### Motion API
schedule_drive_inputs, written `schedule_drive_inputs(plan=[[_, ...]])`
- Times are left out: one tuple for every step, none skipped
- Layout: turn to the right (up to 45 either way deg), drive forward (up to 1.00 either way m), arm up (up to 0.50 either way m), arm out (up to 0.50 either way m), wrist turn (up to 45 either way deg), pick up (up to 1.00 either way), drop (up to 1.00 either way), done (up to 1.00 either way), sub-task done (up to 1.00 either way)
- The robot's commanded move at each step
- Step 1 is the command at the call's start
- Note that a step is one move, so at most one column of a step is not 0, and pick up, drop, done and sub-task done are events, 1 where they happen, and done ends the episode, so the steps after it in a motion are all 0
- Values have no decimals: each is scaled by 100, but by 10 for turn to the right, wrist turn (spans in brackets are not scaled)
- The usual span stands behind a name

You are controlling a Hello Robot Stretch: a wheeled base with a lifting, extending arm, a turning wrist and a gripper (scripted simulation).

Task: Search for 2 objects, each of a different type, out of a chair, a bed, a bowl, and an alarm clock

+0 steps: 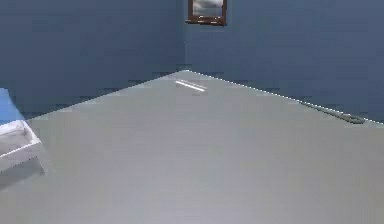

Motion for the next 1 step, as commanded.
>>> schedule_drive_inputs(plan=[[-450,0,0,0,0,0,0,0,0]])
